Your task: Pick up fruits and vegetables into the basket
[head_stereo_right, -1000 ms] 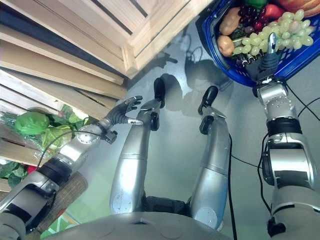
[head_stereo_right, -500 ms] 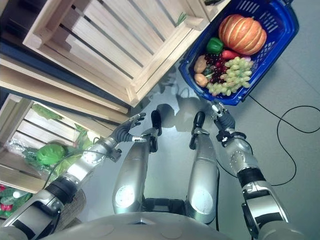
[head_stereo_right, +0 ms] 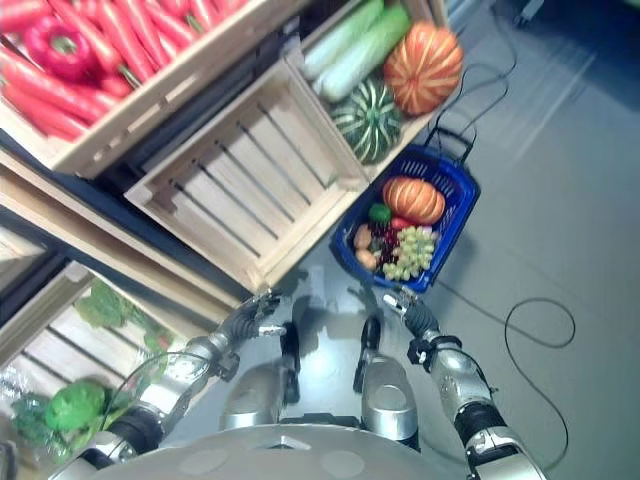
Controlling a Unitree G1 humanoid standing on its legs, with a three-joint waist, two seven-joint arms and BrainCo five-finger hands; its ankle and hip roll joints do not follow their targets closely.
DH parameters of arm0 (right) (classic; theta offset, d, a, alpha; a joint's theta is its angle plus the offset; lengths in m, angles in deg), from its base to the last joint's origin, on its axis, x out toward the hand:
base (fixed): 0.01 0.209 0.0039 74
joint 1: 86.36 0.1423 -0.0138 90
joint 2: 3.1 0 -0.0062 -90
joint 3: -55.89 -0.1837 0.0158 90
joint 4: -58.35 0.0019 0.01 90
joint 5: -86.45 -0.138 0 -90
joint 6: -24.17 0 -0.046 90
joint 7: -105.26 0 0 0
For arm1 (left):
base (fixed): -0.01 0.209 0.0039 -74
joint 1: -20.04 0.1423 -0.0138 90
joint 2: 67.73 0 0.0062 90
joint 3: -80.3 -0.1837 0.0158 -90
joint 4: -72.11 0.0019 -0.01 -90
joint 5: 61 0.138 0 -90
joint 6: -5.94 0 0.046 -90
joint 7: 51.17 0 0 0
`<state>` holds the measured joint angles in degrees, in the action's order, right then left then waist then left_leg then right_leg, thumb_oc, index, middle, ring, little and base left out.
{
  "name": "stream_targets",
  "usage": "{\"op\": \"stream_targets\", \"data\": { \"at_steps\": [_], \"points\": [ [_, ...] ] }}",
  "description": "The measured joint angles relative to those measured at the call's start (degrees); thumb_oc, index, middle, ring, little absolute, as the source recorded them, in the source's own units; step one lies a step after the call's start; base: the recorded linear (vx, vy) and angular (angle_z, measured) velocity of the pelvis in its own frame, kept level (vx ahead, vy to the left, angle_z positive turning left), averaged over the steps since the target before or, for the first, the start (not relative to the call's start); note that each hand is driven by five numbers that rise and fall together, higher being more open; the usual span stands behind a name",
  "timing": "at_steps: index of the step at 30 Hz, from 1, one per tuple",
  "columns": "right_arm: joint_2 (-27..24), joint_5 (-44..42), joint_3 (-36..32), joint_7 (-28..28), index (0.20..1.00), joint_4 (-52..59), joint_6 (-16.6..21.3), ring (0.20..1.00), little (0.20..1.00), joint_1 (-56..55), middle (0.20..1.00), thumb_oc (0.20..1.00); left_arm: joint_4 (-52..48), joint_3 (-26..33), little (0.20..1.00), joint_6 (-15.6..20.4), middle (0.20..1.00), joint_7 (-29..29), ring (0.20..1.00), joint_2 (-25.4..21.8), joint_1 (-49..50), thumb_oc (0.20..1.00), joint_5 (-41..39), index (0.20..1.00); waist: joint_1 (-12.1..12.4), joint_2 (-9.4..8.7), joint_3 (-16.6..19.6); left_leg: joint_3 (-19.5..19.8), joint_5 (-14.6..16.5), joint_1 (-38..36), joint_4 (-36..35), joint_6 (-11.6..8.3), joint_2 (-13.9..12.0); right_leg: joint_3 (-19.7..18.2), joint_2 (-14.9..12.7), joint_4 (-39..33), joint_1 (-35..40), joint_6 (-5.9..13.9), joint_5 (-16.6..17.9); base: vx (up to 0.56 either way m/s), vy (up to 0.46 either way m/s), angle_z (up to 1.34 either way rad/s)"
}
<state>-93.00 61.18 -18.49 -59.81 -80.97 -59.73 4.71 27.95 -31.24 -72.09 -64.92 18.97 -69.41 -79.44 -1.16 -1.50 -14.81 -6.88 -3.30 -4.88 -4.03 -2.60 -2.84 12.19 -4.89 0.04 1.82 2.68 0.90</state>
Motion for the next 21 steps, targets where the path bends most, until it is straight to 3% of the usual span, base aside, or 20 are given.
{"op": "stream_targets", "data": {
  "at_steps": [6, 9, 12, 21],
  "points": [
    [2.2, 6.8, 0.6, -1.3, 1.0, -6.3, -3.1, 1.0, 1.0, 0.0, 1.0, 1.0, 8.1, 4.1, 1.0, -5.6, 1.0, -3.9, 1.0, 2.4, -0.1, 1.0, -2.7, 1.0, 1.3, -0.44, 2.1, 0.3, -0.1, -2.6, -1.0, -0.08, 0.1, 0.9, 0.1, -1.3, 3.0, 0.18, 0.1, -0.01, 0.053, 0.04],
    [3.7, 6.7, -0.2, -0.4, 1.0, -12.6, -9.9, 1.0, 1.0, 1.6, 1.0, 1.0, 13.3, 4.7, 1.0, -8.9, 1.0, -5.3, 1.0, 3.3, -0.6, 1.0, -2.9, 1.0, 1.2, -0.39, 3.1, 0.5, -0.1, -3.8, -1.0, -0.08, 0.2, 1.1, 0.0, -1.8, 4.7, 0.21, 0.1, 0.01, 0.063, 0.06],
    [3.7, 4.7, -3.5, 0.7, 1.0, -16.5, -13.8, 1.0, 1.0, 2.7, 1.0, 1.0, 16.8, 6.2, 1.0, -12.6, 1.0, -8.1, 1.0, 4.0, -1.0, 1.0, -3.5, 1.0, 1.3, 0.05, 4.5, 0.5, -0.1, -5.2, -1.0, -0.07, 0.2, 1.1, 0.0, -2.1, 6.1, 0.24, 0.1, 0.02, 0.032, 0.01],
    [2.9, 4.7, -4.1, 2.7, 1.0, -18.7, -16.7, 1.0, 1.0, 2.9, 1.0, 1.0, 18.2, 6.2, 1.0, -15.6, 1.0, -12.1, 1.0, 5.0, -1.7, 1.0, -2.7, 1.0, 1.1, 0.89, 7.1, 0.5, 0.1, -6.8, -1.2, 0.18, 0.0, 1.0, -0.3, -1.9, 7.6, 0.56, -0.1, 0.01, 0.0, -0.01]
  ]
}}
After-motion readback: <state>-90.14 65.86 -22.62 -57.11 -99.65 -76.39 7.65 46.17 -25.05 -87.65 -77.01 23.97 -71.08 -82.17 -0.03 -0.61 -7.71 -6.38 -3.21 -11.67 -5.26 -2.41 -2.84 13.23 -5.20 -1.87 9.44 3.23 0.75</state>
